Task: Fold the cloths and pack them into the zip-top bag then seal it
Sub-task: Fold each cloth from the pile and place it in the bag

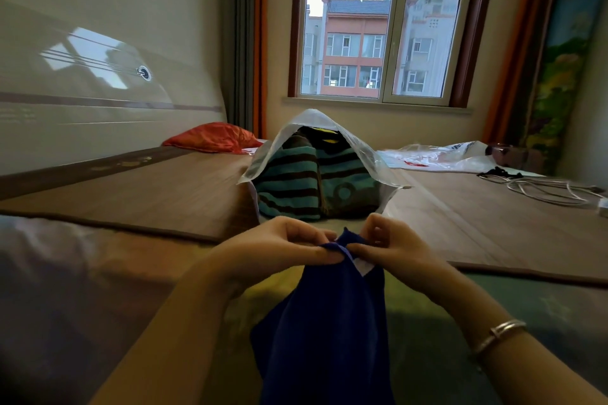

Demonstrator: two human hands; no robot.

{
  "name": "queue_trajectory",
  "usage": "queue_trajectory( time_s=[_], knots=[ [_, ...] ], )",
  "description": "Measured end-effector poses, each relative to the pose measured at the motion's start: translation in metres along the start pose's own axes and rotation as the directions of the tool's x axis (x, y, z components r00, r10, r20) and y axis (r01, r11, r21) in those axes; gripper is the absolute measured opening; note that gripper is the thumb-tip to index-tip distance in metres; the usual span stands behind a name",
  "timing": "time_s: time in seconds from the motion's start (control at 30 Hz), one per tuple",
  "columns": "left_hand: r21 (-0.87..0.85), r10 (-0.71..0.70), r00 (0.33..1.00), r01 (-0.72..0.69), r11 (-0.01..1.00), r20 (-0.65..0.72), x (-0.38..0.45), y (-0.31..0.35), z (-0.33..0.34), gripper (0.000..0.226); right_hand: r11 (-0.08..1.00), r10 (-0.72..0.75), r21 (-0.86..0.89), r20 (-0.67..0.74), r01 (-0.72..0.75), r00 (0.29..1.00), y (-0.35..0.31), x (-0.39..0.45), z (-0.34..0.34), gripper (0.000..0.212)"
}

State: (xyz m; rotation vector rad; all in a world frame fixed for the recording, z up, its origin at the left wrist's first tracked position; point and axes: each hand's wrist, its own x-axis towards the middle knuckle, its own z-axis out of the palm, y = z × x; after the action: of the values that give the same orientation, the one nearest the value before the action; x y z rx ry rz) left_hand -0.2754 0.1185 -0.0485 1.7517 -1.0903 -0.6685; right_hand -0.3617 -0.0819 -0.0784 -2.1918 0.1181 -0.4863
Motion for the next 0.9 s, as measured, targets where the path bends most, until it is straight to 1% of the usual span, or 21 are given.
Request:
queue_trajectory(
  time_s=[0.03,0.07,0.1,0.13,0.2,0.27,0.33,0.4,0.53,0.6,0.67,0.77,0.9],
  knots=[
    [-0.016,0.002,1.0,-0.002,1.0,0.006,-0.001,0.002,0.001,0.008,0.991,-0.074,-0.121,-0.086,0.064,0.993,0.002,0.002,0.005,0.016],
    [-0.022,0.006,1.0,-0.006,1.0,-0.005,-0.001,0.003,0.003,0.007,0.977,-0.14,-0.176,-0.125,0.117,0.982,0.002,0.003,0.01,0.018],
    [-0.019,0.007,1.0,-0.008,1.0,-0.028,0.0,0.003,0.005,0.009,0.973,-0.181,-0.166,-0.126,0.159,0.975,0.0,0.003,0.015,0.02],
    [-0.014,0.005,0.999,-0.006,1.0,-0.053,0.001,0.002,0.007,0.014,0.976,-0.202,-0.104,-0.108,0.191,0.973,-0.003,0.002,0.019,0.021],
    [-0.005,-0.007,0.994,0.006,1.0,-0.106,0.005,-0.001,0.009,0.023,0.977,-0.208,0.022,-0.084,0.21,0.975,-0.008,0.003,0.026,0.02],
    [0.002,-0.023,0.985,0.023,1.0,-0.171,0.007,-0.005,0.009,0.026,0.978,-0.172,0.104,-0.091,0.181,0.981,-0.012,0.004,0.029,0.017],
    [0.006,-0.035,0.973,0.037,0.999,-0.227,0.009,-0.009,0.008,0.024,0.973,-0.102,0.198,-0.079,0.116,0.992,-0.017,0.003,0.029,0.014],
    [0.013,-0.039,0.966,0.044,0.999,-0.255,0.011,-0.011,0.007,0.022,0.963,-0.037,0.265,-0.051,0.049,0.998,-0.019,0.001,0.028,0.013],
    [0.045,-0.047,0.961,0.061,0.997,-0.274,0.011,-0.013,0.008,0.018,0.96,0.017,0.278,0.029,-0.024,0.999,-0.018,0.001,0.029,0.013],
    [0.049,-0.048,0.955,0.065,0.997,-0.293,0.01,-0.014,0.006,0.02,0.94,0.038,0.335,0.081,-0.064,0.996,-0.018,0.0,0.027,0.018],
    [0.075,-0.044,0.94,0.074,0.994,-0.338,0.01,-0.016,0.005,0.02,0.918,0.044,0.386,0.123,-0.089,0.991,-0.02,-0.002,0.026,0.027],
    [0.16,-0.013,0.92,0.082,0.984,-0.392,0.01,-0.017,0.005,0.017,0.933,0.043,0.349,0.134,-0.088,0.99,-0.023,-0.002,0.027,0.035],
    [0.19,0.01,0.909,0.076,0.979,-0.417,0.01,-0.017,0.005,0.014,0.969,0.006,0.244,0.138,-0.04,0.99,-0.024,-0.003,0.028,0.022]
  ],
)
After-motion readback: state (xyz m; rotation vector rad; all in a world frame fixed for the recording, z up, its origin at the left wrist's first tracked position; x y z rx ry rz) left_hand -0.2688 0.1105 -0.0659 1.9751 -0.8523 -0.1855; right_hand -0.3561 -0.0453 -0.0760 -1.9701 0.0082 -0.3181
